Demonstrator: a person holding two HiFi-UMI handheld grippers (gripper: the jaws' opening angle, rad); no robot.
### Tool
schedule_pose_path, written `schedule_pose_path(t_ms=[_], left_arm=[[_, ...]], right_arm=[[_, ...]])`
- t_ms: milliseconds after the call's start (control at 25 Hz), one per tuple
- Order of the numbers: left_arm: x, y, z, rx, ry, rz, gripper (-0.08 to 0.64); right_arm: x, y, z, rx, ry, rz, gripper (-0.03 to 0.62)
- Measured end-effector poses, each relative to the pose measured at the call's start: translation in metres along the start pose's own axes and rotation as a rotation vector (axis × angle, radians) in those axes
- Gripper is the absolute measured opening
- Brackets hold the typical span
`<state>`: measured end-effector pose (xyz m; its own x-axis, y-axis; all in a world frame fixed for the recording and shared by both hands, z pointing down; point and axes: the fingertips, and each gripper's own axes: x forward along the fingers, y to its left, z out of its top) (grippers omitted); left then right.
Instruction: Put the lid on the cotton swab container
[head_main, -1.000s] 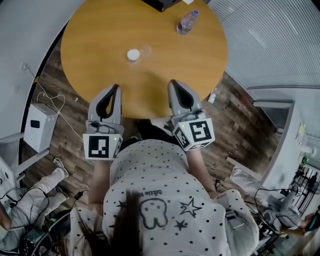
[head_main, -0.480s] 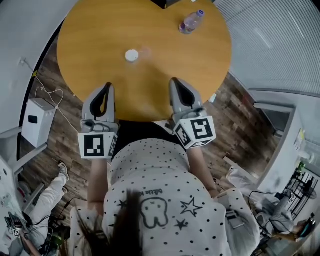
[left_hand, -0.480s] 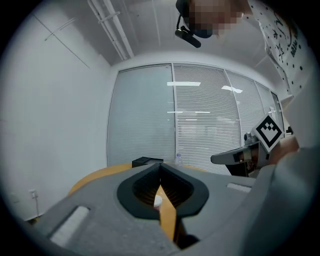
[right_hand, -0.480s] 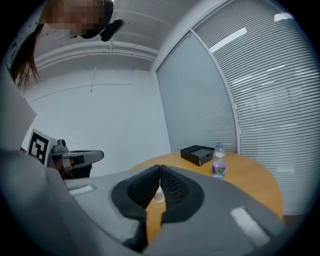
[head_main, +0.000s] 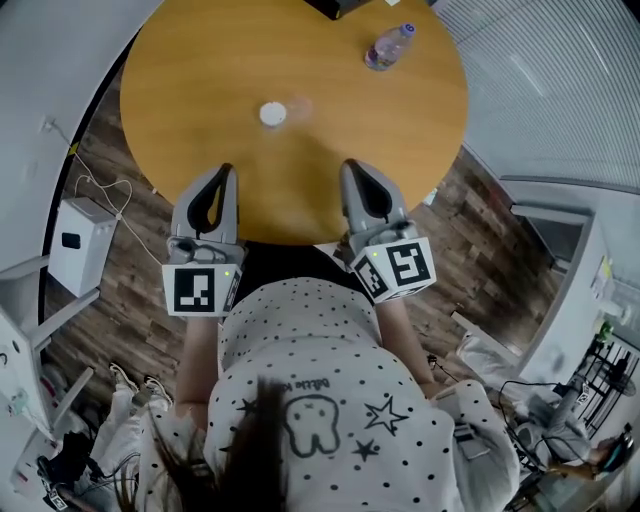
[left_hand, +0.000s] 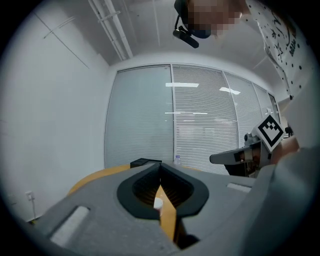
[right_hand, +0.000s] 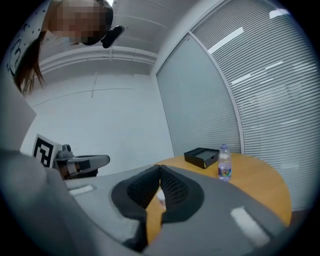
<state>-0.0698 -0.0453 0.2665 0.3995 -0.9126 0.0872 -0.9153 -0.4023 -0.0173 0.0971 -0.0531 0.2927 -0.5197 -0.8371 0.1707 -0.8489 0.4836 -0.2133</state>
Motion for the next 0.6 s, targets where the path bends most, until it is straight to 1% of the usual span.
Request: schedule_pose_path(t_ms=[160,320,400,600], left_arm=[[0.005,0.004,0.003,-0.003,0.008,-0.035,0.011],[0.01,0.007,0.005,0.001,0.012,-0.061,0.011],[0.012,0.009,0.005,0.005,0.014,-0.07,0.011],[0.017,0.011,0.004,0.011,0.014,-0.085,0.011]], right_arm=[[0.003,0.002,0.013,0.068,-0.057,-0.008,0.003],[0.007,0.0,0.018,0.087,-0.075,-0.035,0.003],[0.009,-0.001,0.018,0.084,-0.08,-0.045,0.003],[0.014,0.001,0.016,0.039,-0.059,-0.054,0.005]])
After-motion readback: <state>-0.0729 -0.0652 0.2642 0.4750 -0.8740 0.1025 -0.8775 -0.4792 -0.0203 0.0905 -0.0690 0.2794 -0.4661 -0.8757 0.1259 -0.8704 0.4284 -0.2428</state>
